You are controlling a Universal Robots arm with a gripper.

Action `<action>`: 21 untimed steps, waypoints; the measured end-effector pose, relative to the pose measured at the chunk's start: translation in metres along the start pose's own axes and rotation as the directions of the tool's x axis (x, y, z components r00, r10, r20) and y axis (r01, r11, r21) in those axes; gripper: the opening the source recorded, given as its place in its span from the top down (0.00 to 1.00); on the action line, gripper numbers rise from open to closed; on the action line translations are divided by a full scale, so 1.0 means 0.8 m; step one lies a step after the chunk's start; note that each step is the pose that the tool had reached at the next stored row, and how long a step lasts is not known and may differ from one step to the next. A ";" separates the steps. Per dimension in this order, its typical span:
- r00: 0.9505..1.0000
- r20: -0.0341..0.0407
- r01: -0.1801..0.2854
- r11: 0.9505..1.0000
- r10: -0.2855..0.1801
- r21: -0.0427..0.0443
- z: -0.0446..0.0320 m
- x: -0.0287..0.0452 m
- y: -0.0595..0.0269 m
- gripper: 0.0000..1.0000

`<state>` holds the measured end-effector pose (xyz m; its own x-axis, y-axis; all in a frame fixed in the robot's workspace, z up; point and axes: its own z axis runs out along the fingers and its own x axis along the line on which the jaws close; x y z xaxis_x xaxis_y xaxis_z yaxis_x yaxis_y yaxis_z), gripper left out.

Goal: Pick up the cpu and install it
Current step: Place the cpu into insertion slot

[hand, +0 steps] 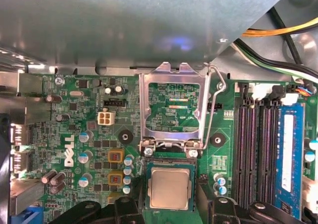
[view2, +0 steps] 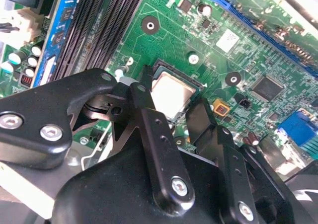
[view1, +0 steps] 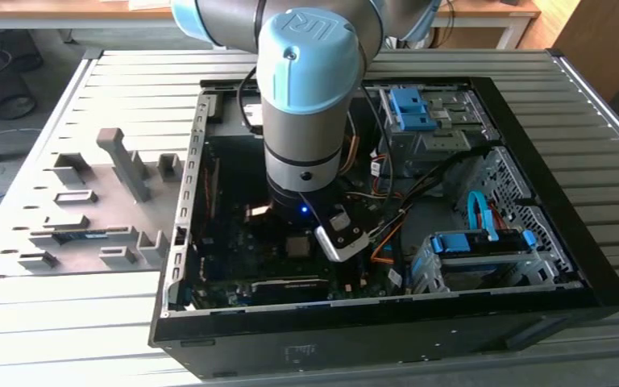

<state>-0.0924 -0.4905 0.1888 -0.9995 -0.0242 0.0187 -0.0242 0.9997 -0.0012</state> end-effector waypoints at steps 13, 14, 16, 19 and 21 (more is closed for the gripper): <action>1.000 0.000 0.008 1.000 -0.008 0.005 0.0009 -0.0021 0.000 0.46; 1.000 0.000 0.008 1.000 -0.008 0.005 0.0010 -0.0023 0.000 0.46; 1.000 0.000 0.008 1.000 -0.008 0.005 0.0011 -0.0025 0.000 0.46; 1.000 0.000 0.008 1.000 -0.008 0.005 0.0011 -0.0026 0.000 0.46; 1.000 0.000 0.008 1.000 -0.008 0.005 0.0009 -0.0026 0.000 0.46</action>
<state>-0.0903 -0.4905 0.1881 -0.9993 -0.0322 0.0188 -0.0324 0.9995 -0.0060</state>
